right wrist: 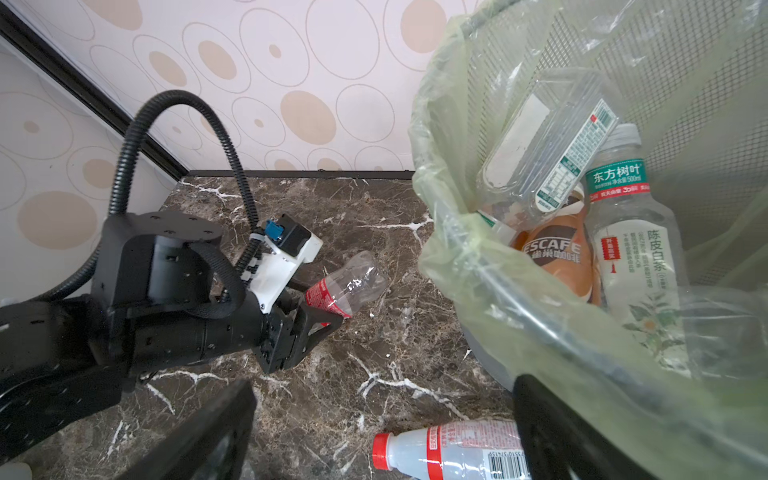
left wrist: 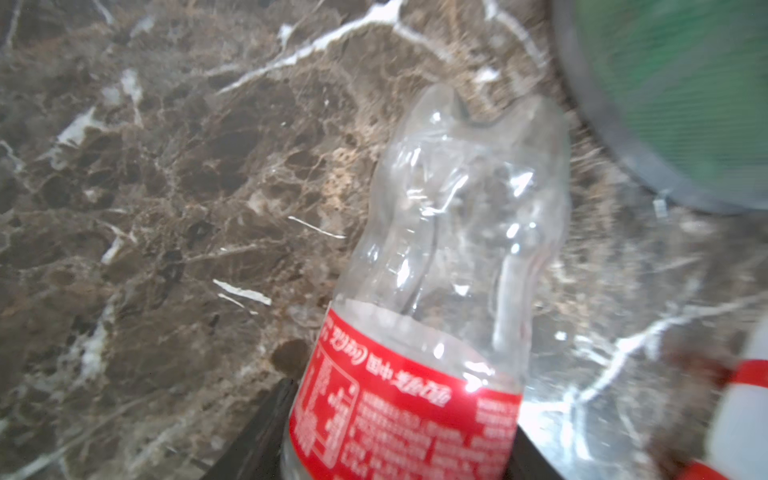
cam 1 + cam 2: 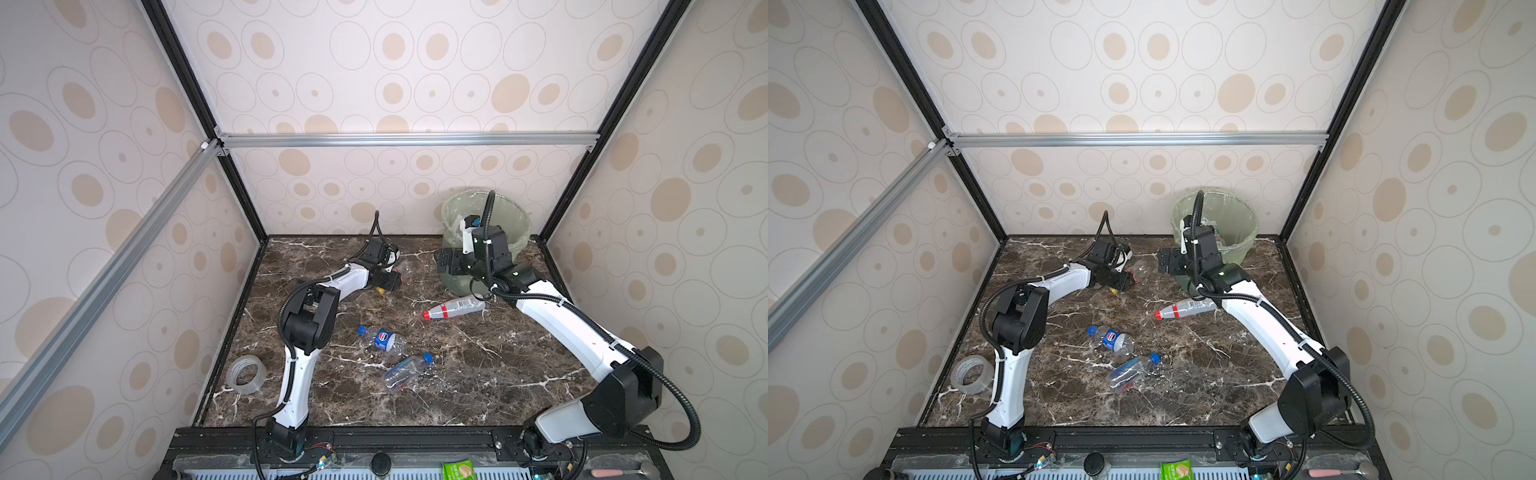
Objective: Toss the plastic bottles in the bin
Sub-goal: 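Close the left gripper on the red-labeled bottle and lift it, then raise the bottle toward the right gripper and close the right gripper on it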
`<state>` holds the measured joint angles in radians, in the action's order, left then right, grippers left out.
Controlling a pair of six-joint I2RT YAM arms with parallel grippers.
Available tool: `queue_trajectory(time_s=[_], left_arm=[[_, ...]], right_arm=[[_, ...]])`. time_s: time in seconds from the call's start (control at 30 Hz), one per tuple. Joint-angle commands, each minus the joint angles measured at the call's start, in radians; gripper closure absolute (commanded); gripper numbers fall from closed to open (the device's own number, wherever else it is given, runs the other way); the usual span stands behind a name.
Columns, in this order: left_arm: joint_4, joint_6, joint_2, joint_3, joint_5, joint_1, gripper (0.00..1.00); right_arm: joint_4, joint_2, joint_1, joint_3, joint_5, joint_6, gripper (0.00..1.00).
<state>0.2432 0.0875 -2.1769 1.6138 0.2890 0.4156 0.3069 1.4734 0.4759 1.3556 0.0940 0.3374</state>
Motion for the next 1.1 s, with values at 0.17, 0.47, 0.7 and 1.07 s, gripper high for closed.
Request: queue_trajectory(time_s=[0.17, 0.47, 0.7, 1.07], left_arm=[[-0.384, 0.216, 0.266, -0.171, 0.123, -0.006, 0.44], [-0.567, 0.342, 0.438, -0.237, 0.152, 0.003, 0.45], [-0.546, 0.337, 0.505, -0.250, 0.159, 0.035, 0.44], [-0.518, 0.318, 0.531, -0.233, 0.140, 0.086, 0.43]], right_arm=[[-0.040, -0.004, -0.005, 0.028, -0.038, 0.155, 0.00], [-0.093, 0.098, -0.005, 0.197, -0.127, 0.275, 0.00], [-0.136, 0.164, -0.004, 0.301, -0.175, 0.311, 0.00], [-0.142, 0.225, -0.003, 0.387, -0.254, 0.321, 0.00]])
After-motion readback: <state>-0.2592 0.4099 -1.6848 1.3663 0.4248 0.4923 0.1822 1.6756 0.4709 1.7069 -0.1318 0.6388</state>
